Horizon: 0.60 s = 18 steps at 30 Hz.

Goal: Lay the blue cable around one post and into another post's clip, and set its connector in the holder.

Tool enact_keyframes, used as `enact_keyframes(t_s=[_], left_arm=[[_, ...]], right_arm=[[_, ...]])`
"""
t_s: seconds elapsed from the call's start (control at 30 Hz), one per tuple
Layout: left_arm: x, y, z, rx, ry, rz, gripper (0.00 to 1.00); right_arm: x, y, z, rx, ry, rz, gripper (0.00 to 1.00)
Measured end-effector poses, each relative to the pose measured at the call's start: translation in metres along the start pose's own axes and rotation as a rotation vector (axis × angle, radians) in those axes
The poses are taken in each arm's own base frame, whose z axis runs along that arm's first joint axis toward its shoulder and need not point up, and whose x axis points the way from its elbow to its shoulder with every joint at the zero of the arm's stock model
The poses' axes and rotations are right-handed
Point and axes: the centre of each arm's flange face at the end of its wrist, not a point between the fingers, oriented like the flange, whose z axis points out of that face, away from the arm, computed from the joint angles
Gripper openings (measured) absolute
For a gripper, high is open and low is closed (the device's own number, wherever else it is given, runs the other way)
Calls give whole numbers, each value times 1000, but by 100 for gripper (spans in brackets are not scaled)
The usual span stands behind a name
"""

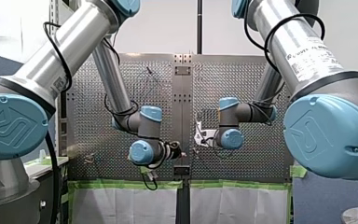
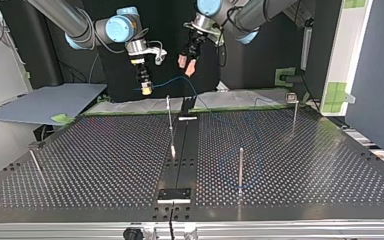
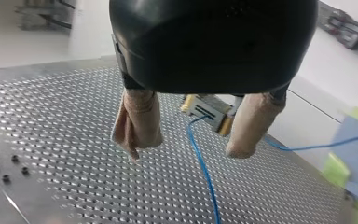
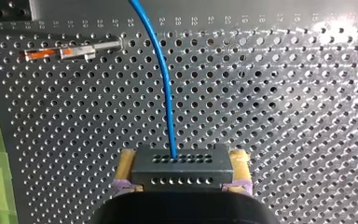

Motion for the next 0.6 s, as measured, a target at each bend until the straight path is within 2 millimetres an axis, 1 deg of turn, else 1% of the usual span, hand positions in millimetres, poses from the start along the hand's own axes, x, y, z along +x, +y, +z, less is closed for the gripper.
enact_keyframes(t_s=[0.23,0.6], left_arm=[[-4,-8,11,47,-44,-66,100],[-2,-9,11,53,-43,-96,100]], right_arm=[[0,-2,-1,3,0,1,13],[2,-3,-1,7,5,5,13]])
